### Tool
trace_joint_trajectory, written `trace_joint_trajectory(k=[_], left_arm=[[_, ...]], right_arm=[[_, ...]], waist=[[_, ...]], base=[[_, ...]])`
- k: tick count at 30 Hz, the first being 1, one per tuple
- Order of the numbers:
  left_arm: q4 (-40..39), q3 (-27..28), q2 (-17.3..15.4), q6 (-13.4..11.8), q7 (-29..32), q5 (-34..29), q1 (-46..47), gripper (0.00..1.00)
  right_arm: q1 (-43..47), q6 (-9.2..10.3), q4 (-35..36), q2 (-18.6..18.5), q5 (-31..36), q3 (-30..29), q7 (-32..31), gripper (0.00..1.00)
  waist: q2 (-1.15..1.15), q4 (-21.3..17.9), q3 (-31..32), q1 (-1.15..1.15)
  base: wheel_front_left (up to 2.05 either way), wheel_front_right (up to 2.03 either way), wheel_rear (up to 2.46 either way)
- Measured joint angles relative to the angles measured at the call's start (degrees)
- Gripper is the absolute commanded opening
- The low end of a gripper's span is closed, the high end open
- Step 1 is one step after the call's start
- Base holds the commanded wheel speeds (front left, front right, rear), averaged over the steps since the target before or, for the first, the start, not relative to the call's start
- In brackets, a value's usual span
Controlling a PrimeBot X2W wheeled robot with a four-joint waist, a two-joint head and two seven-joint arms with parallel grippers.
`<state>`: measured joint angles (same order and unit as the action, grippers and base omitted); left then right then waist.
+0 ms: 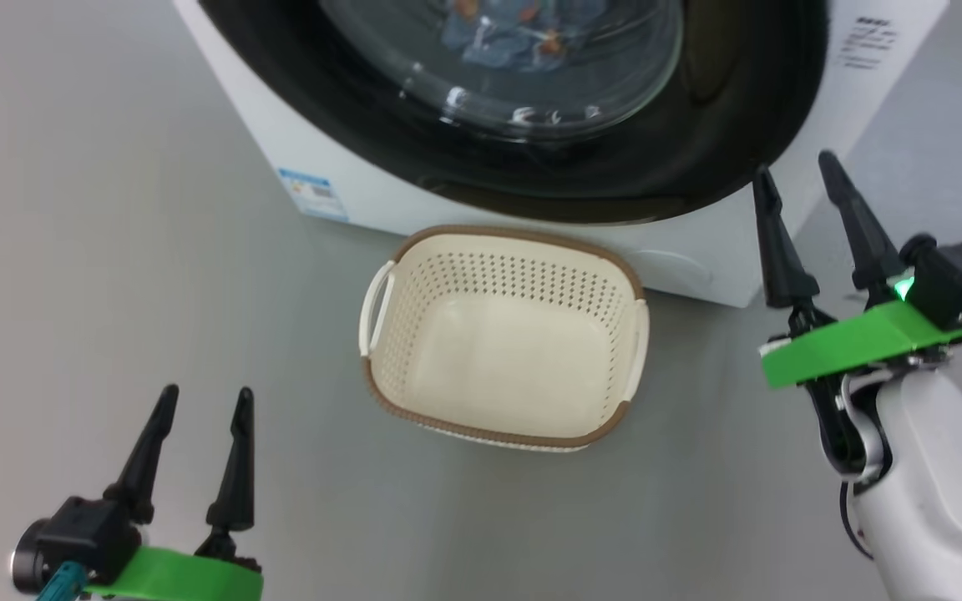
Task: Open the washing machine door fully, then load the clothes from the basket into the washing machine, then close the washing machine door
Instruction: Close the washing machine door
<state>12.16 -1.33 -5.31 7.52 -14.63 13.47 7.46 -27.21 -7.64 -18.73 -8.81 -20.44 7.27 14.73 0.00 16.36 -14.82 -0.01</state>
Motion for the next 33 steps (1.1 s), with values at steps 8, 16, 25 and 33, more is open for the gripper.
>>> trace_joint_trajectory(k=[8,16,25,33], left_arm=[[0.8,1.79,-1.22,0.01,0.0,0.0,-0.98,1.0],[1.4,3.55,-2.72,0.01,0.0,-0.45,-3.32,1.0],[1.96,4.25,-3.16,0.01,0.0,-1.56,-6.39,1.0],[2.01,6.32,-4.13,0.01,0.0,-1.56,-9.0,1.0]], right_arm=[[6.2,0.0,1.53,0.69,-0.31,-0.46,0.0,1.0],[13.51,0.0,2.71,1.33,-0.74,-1.75,-0.01,1.0],[19.28,0.0,3.65,1.45,-0.79,-2.04,-0.01,1.0],[23.42,0.0,5.06,1.13,-0.86,-2.38,-0.01,1.0]], waist=[[0.0,-4.05,3.13,0.01],[0.0,-8.54,6.52,0.01],[0.0,-13.28,9.85,0.01],[0.0,-16.31,12.67,0.01]], base=[[0.0,0.0,0.0],[0.0,0.0,0.0],[0.0,0.0,0.0],[0.0,0.0,0.0]])
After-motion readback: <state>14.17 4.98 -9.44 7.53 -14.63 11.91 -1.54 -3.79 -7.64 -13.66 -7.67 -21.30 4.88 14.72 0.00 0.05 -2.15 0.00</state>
